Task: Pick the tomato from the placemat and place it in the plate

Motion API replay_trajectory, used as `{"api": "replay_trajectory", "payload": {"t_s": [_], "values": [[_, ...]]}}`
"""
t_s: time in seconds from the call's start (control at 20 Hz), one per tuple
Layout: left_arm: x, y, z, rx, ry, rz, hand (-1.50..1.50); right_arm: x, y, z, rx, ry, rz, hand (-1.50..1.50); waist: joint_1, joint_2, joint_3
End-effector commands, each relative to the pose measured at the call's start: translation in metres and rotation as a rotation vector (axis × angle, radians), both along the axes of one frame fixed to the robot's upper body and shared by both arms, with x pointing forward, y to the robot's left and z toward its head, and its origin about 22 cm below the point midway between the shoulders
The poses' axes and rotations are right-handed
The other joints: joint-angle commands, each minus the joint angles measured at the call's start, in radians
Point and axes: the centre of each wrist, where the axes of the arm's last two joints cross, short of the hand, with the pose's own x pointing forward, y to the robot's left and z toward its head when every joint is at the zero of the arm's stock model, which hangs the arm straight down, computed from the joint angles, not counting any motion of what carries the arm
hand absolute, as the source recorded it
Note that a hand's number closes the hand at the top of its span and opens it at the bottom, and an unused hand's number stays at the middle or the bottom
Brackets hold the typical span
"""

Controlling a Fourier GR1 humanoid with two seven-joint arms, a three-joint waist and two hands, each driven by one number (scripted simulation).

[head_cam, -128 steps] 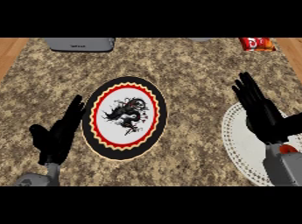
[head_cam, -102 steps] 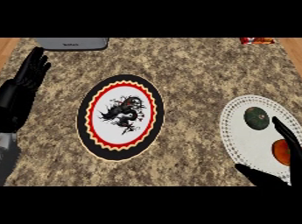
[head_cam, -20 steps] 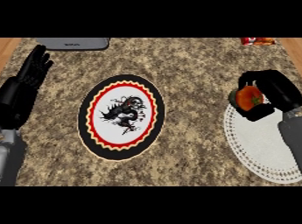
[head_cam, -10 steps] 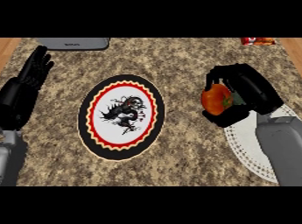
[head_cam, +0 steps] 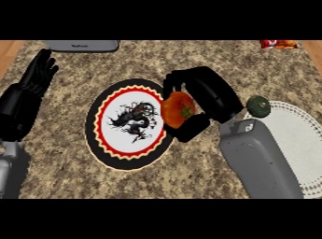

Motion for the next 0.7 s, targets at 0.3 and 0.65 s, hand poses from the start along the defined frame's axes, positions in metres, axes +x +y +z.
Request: {"api": "replay_trajectory", "payload": {"t_s": [0.3, 0.65], "values": [[0.019, 0.002, -0.002, -0.007, -0.004, -0.015, 0.0, 0.025, 0.088, -0.012, -0.042, 0.062, -0.039, 1.5, 0.019, 0.007, 0.0], [0.003, -0.011, 0.007, -0.004, 0.004, -0.015, 0.0, 0.027, 0.118, -0.043, -0.135, 0.038, -0.054, 1.5, 0.037, 0.007, 0.0]]}}
